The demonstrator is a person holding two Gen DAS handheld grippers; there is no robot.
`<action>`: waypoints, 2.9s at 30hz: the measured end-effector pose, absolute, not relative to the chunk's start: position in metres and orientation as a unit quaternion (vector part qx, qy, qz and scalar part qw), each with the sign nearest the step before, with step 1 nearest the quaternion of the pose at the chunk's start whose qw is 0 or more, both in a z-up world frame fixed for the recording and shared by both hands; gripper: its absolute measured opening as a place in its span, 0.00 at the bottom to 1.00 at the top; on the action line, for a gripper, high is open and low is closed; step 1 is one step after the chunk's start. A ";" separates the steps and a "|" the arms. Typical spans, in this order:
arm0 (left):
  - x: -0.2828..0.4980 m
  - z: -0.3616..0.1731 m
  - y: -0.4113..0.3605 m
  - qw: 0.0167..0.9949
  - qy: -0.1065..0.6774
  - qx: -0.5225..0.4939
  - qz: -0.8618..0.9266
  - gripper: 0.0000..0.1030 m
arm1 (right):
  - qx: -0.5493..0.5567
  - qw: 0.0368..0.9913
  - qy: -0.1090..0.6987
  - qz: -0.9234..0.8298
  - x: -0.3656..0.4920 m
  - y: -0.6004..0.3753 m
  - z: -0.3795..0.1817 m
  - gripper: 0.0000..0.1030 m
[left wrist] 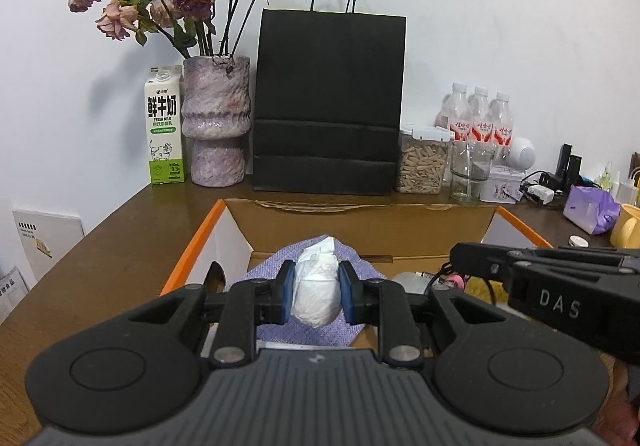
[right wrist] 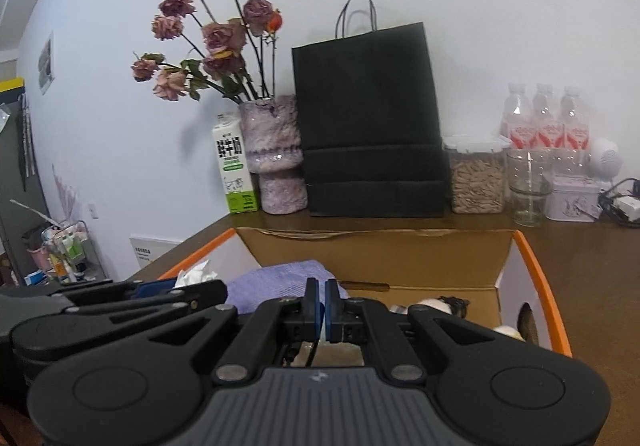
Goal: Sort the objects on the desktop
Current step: 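Carry the tissue into the box and open the left tool, then pull both tools back from the box toward the bottle caps and cable, then grasp the black cable with the left tool while the right tool grasps stacked white caps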
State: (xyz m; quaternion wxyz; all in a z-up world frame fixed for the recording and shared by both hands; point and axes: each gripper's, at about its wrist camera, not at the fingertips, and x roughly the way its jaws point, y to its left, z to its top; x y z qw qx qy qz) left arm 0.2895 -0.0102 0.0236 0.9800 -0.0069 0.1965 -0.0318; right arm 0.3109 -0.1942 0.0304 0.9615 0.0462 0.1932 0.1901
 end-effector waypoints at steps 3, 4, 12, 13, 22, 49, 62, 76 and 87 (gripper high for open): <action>0.286 0.022 -0.014 0.981 0.191 0.010 -0.020 0.67 | 0.038 0.966 0.192 0.170 0.307 -0.195 0.029 0.19; 0.285 0.022 -0.015 0.982 0.187 0.015 -0.015 0.74 | 0.033 0.968 0.194 0.158 0.306 -0.195 0.028 0.28; 0.276 0.027 -0.008 0.986 0.164 0.019 0.038 1.00 | 0.045 0.976 0.188 0.098 0.298 -0.217 0.029 1.00; 0.275 0.027 -0.010 0.985 0.164 0.022 0.040 1.00 | 0.044 0.976 0.188 0.098 0.296 -0.218 0.029 1.00; 0.266 0.026 -0.013 0.985 0.160 0.037 0.043 1.00 | 0.020 0.978 0.178 0.105 0.283 -0.210 0.032 1.00; 0.222 0.011 -0.016 0.984 0.161 0.077 -0.001 1.00 | -0.029 0.973 0.184 0.137 0.232 -0.212 0.021 1.00; 0.205 0.008 -0.007 0.982 0.179 0.061 -0.026 1.00 | -0.049 0.966 0.193 0.168 0.213 -0.207 0.013 1.00; 0.203 -0.007 -0.005 0.971 0.229 0.064 -0.031 1.00 | -0.051 0.954 0.233 0.180 0.211 -0.204 0.000 0.99; 0.210 -0.012 -0.003 0.964 0.254 0.070 -0.020 1.00 | -0.048 0.944 0.269 0.184 0.221 -0.202 -0.010 0.86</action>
